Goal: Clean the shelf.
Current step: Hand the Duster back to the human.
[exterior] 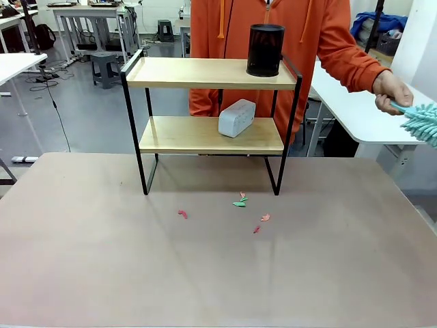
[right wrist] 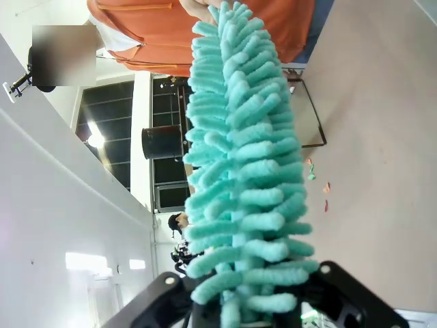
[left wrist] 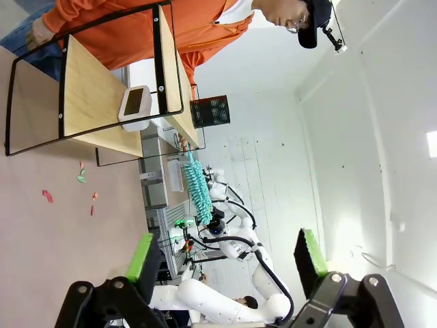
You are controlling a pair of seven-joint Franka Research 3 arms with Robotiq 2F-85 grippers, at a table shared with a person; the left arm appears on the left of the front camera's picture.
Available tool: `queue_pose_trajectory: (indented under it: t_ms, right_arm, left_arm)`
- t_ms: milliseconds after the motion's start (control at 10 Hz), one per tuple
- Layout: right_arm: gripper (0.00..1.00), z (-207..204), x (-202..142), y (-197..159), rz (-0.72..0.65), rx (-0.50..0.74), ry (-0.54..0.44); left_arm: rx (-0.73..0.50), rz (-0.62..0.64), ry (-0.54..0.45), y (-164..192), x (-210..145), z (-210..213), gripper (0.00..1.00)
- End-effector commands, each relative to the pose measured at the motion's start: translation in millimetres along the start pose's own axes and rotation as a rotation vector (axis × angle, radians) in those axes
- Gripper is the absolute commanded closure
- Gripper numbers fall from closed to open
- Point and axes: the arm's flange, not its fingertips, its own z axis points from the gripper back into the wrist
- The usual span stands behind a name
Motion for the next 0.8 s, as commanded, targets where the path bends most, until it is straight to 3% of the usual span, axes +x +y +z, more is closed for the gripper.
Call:
queue_pose_trajectory:
  t_ms: [0, 400, 500, 700]
  right_arm:
    - [0.04, -0.1, -0.3, -0.5, 0.005, -0.007, 0.002]
    - [0.00, -12.8, -13.2, 4.1, 0.034, 0.003, 0.077]
    - [0.00, -25.7, -22.2, 9.6, 0.050, 0.014, 0.140]
    - [0.00, -92.1, -46.4, 22.0, 0.094, 0.003, 0.326]
  left_arm:
    - [-0.001, 0.000, 0.009, -1.8, -0.3, 3.3, 0.00]
    - [-0.001, 0.000, 0.009, -1.8, -0.3, 3.3, 0.00]
    - [-0.001, 0.000, 0.009, -1.8, -0.3, 3.3, 0.00]
    - [-0.001, 0.000, 0.009, -1.8, -0.3, 3.3, 0.00]
